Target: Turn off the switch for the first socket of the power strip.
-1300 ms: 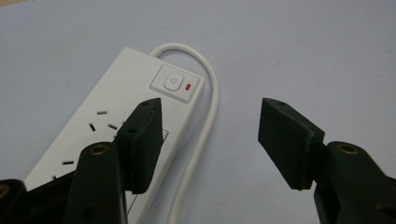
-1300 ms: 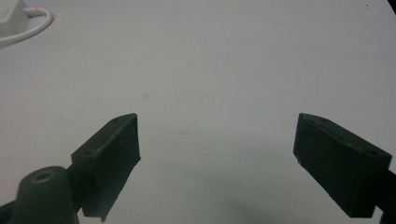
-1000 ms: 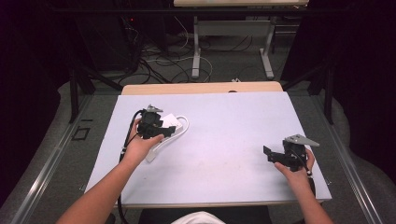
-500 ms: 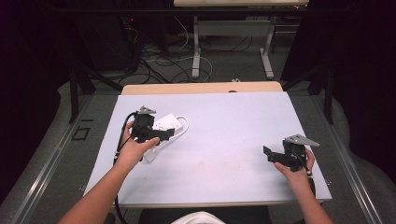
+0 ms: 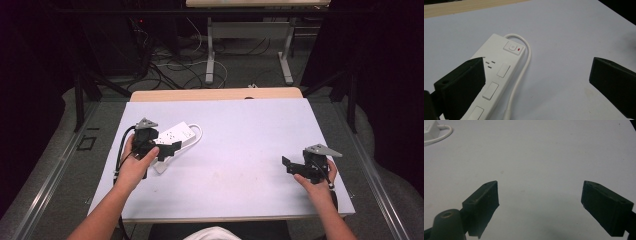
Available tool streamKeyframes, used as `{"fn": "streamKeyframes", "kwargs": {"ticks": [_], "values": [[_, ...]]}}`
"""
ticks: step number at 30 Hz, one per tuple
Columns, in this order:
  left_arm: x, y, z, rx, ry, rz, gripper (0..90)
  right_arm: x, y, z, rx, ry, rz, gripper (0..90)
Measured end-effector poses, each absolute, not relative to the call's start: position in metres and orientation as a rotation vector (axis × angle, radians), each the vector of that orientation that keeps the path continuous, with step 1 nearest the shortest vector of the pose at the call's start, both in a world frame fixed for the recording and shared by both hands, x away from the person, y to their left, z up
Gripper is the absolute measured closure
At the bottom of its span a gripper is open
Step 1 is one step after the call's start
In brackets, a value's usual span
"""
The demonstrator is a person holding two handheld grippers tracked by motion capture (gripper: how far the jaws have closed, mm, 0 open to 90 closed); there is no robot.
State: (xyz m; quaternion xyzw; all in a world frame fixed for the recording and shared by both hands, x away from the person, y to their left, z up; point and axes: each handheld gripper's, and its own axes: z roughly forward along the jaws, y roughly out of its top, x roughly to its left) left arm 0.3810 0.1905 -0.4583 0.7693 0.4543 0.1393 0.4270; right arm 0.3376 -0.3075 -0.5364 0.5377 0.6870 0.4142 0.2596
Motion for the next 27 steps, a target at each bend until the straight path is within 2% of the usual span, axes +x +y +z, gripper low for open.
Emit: {"fn": "streamKeyframes", "kwargs": {"ticks": [15,27], "values": [[0.366,0.228,-0.462,1.835,1.234,0.418,0.7,0.337,-0.307,-0.536,1.457,1.86,1.125,13.7],[0.361,0.254,-0.483,1.772,1.323,0.462,1.6,0.337,-0.308,-0.536,1.452,1.862,1.124,13.6]]}}
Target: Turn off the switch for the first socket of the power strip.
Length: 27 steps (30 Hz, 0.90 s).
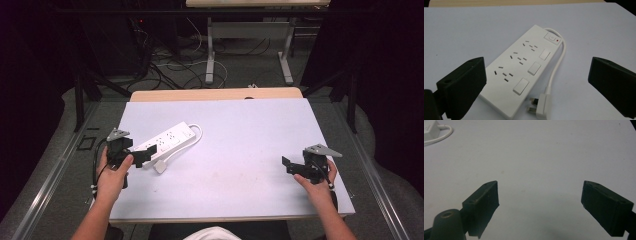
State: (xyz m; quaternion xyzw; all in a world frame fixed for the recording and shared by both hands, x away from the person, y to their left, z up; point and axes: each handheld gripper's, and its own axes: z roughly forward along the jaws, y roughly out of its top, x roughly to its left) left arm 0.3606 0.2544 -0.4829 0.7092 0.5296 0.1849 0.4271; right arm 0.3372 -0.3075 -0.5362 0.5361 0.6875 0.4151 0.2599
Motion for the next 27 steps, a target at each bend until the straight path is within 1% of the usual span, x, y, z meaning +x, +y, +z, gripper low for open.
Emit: {"fn": "streamKeyframes", "kwargs": {"ticks": [18,27], "values": [[0.352,0.285,-0.52,1.681,1.42,0.462,1.8,0.337,-0.307,-0.536,1.465,1.86,1.123,13.6],[0.351,0.297,-0.531,1.672,1.451,0.469,1.8,0.337,-0.307,-0.536,1.461,1.862,1.122,13.6]]}}
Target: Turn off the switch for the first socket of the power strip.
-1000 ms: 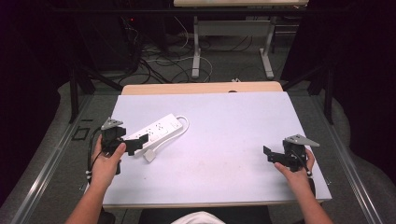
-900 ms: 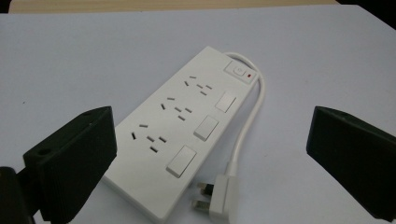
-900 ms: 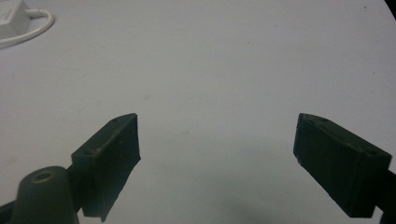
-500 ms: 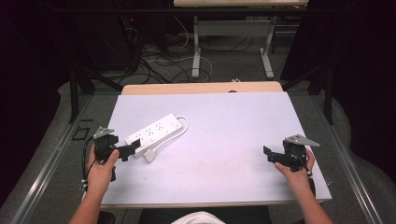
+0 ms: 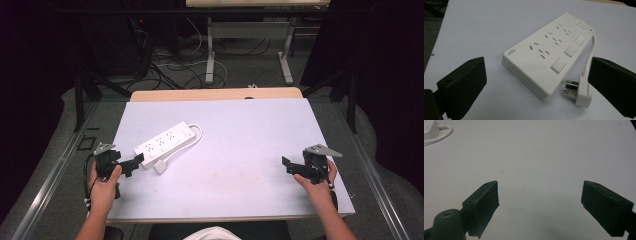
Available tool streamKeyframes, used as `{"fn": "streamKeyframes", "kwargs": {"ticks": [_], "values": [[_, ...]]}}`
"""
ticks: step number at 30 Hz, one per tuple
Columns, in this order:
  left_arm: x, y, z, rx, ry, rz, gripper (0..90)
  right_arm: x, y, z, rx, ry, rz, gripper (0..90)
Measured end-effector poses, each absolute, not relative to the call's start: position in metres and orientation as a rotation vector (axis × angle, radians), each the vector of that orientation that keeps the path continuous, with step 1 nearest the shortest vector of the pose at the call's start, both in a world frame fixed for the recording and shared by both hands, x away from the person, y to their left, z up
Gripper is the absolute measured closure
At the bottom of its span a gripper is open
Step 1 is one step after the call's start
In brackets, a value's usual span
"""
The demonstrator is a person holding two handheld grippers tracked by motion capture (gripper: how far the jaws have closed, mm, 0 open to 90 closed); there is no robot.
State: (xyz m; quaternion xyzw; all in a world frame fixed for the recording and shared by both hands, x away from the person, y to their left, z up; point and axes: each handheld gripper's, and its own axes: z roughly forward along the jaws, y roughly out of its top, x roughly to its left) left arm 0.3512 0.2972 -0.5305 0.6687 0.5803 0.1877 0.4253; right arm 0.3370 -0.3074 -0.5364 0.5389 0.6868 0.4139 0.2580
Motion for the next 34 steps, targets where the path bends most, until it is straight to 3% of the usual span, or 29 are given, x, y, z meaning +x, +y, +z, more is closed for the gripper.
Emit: {"fn": "streamKeyframes", "kwargs": {"ticks": [34], "values": [[0.355,0.296,-0.55,1.71,1.453,0.483,1.8,0.338,-0.309,-0.538,1.46,1.862,1.118,13.6]]}}
